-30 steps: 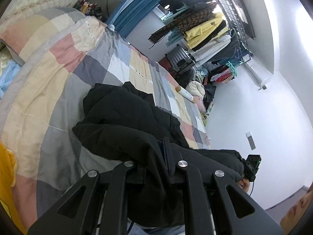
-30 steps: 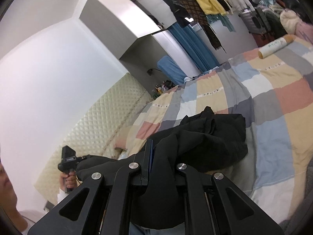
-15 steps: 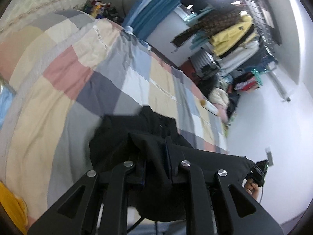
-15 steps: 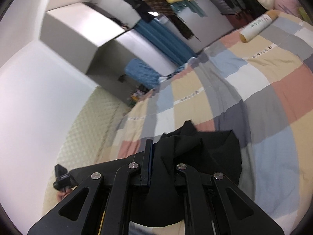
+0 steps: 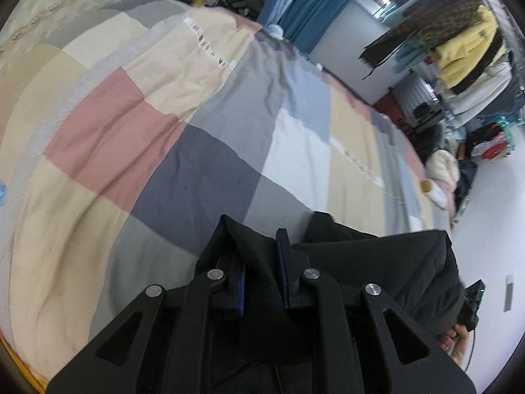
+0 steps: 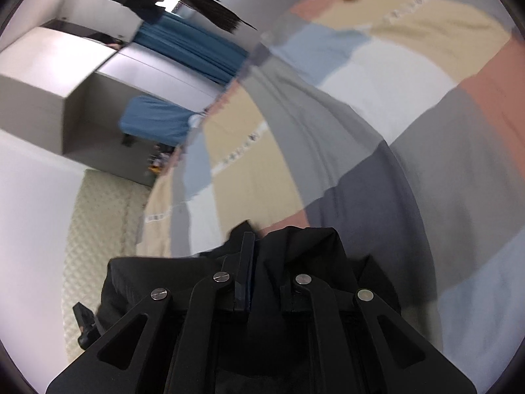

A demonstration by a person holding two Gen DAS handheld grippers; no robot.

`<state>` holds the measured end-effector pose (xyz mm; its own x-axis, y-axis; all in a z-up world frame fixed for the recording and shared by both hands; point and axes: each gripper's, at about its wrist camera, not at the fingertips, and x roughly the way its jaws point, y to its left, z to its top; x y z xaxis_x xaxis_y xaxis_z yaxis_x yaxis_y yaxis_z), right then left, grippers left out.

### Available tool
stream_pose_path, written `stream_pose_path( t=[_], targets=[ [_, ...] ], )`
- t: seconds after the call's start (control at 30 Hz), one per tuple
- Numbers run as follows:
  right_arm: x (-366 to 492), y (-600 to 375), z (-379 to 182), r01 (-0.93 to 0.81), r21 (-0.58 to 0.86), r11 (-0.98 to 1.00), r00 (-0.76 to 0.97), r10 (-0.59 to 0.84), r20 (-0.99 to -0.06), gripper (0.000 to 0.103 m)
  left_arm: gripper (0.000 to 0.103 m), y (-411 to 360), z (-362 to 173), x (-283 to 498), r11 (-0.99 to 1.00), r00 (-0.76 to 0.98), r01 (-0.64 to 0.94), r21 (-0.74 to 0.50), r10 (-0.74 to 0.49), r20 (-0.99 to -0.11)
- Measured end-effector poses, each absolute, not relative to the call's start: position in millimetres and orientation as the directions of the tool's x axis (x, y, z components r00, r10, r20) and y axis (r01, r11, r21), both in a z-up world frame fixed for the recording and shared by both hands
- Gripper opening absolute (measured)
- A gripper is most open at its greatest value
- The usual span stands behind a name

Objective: Fold large clothes
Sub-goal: 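Lift the hem with both grippers and fold it over toward the collar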

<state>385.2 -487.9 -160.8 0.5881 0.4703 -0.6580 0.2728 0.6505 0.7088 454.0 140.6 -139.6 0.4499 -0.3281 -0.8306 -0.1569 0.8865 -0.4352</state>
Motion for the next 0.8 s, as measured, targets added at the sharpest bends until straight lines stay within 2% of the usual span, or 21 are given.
stream_pose_path(
  t=[0.3,0.53,0.6,0.73,0.8],
  targets=[
    [432.5,-495.0,-222.3,0.317,0.720,0.617,0.527,0.516,-0.675,0.005,0.017,134.7,-191.6,497.7,0.873,0.384,-0.223,-0.433,-0.330,-0.862],
    [423.5,-500.8,-232.8,0.334,0.751,0.570,0.530,0.545,-0.650,0.005,0.017,134.8,-193.5,491.9,0.863,0.370,-0.232,-0.448,-0.348,-0.862],
    [416.7,-500.6,-227.1,0.328,0.749,0.575,0.526,0.547,-0.651,0.009,0.019,135.2,-187.6,482.4,0.858,0.383,-0.215,-0.467,-0.366,-0.848],
    [397.1,-502.3,-208.6,0.294,0.777,0.556,0.545,0.571,-0.614,0.026,0.029,136.6,-177.1,462.8,0.831,0.393,-0.211,-0.514,-0.410,-0.823],
    [387.2,-503.9,-197.0,0.279,0.791,0.545,0.553,0.582,-0.596,0.041,0.045,143.8,-170.8,448.8,0.799,0.389,-0.232,-0.555,-0.446,-0.806]
  ],
)
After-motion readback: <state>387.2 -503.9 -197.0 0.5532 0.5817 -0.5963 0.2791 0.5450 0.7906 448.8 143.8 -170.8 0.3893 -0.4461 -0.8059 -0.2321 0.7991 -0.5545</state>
